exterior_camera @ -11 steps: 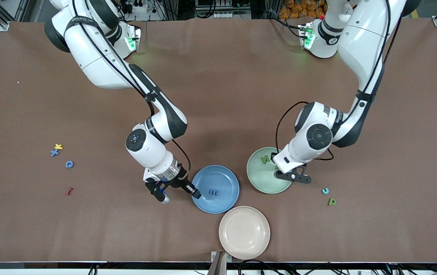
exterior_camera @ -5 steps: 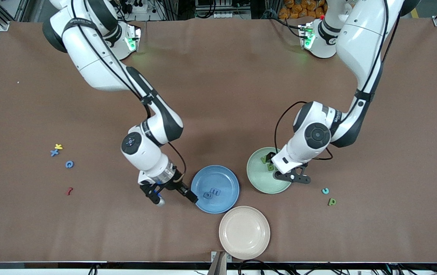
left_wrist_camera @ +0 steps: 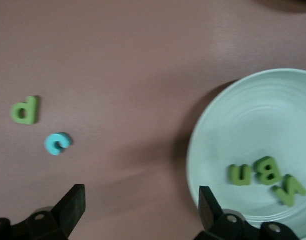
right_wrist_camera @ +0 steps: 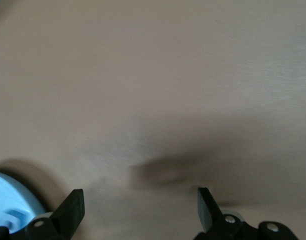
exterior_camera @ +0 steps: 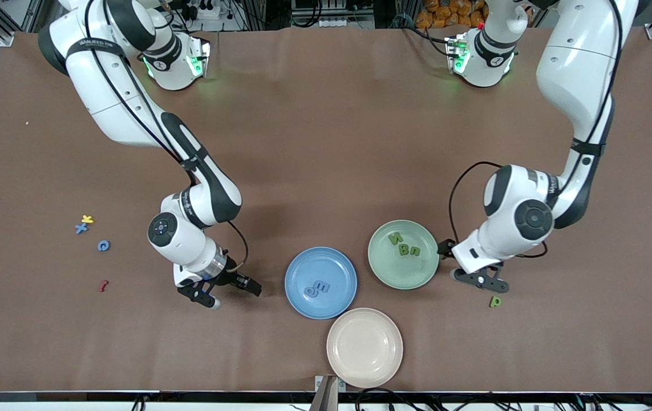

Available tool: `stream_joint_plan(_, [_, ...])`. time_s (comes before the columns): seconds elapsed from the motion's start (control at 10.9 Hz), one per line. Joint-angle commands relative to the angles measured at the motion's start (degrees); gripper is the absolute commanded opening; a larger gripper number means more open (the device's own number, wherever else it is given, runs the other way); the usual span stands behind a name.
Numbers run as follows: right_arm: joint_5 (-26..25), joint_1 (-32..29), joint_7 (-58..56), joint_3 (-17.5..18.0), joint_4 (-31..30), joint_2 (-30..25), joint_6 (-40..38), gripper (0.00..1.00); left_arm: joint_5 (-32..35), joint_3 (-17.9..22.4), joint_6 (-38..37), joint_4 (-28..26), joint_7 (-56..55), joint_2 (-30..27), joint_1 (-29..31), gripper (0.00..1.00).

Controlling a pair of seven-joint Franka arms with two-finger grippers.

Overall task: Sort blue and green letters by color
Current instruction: 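Move the right gripper to the blue c while the left gripper reaches the d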

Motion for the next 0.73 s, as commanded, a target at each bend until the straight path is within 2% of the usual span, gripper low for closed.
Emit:
stream_joint_plan(0.0, [-0.6, -3.0, -7.3, 0.5, -14.5, -10.8, 0.2, 1.0, 6.2, -0.5, -0.9, 2.8, 2.6, 2.0, 2.8, 1.0])
stream_joint_plan(0.18, [-1.0, -4.5, -11.7, 0.0, -21.3, -15.6, 0.6, 1.0, 6.9, -0.3, -0.9, 5.5, 4.0, 4.0, 3.4, 1.0])
stream_joint_plan(0.46, [-1.1, -4.6, -17.5, -2.8, -30.7, -22.7, 1.4, 1.0, 8.7, -0.2, -0.9, 11.5, 5.5, 8.7, 4.6, 1.0])
stream_joint_plan(0.64, [-1.2, -4.6, -19.3, -3.4, -37.3, -26.4, 5.1, 1.0, 10.8, -0.6, -0.9, 13.5, 5.6, 10.3, 7.0, 1.0])
